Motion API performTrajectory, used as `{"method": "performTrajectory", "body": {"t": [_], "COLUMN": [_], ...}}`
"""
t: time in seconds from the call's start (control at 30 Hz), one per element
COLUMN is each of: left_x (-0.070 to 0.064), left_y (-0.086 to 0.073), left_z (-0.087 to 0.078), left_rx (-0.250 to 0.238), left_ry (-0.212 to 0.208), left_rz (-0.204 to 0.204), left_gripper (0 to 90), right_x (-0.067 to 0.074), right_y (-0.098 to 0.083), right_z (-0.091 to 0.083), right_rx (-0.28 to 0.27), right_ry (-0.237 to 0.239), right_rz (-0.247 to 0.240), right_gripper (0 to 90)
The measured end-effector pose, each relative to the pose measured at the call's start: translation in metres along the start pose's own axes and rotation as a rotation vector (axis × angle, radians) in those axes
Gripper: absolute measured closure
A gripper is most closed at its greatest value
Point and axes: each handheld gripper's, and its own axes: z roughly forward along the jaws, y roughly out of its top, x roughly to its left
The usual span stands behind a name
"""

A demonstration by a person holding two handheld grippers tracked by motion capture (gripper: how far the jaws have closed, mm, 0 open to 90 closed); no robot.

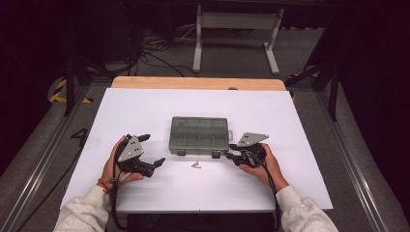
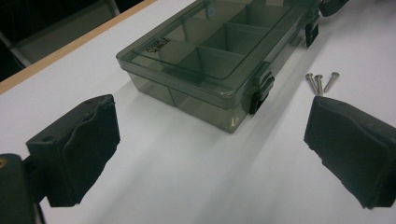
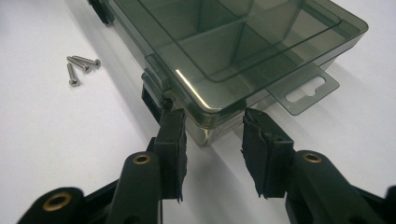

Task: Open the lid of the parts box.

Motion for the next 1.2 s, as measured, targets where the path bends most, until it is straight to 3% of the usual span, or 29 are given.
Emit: {"method": "performTrajectory", "body": {"t": [0.77,1.2], "left_x": [-0.0011,-0.0011], "left_y": [-0.0011,-0.0011], "left_z": [0.0001,0.0], "left_rx": [0.002,0.002], "left_ry": [-0.011,-0.016], "left_rz": [-0.002,-0.002], "left_gripper": [4.3,4.5], "right_x": [-0.0023,-0.0024], "right_y": [-0.0014,-0.0011], "right_z": [-0.0022,-0.0048], "right_rx": [-0.003,-0.012], "right_ry": [0.032,0.037], "right_rz": [0.024,0.028], "right_gripper": [65.7,73.6]}}
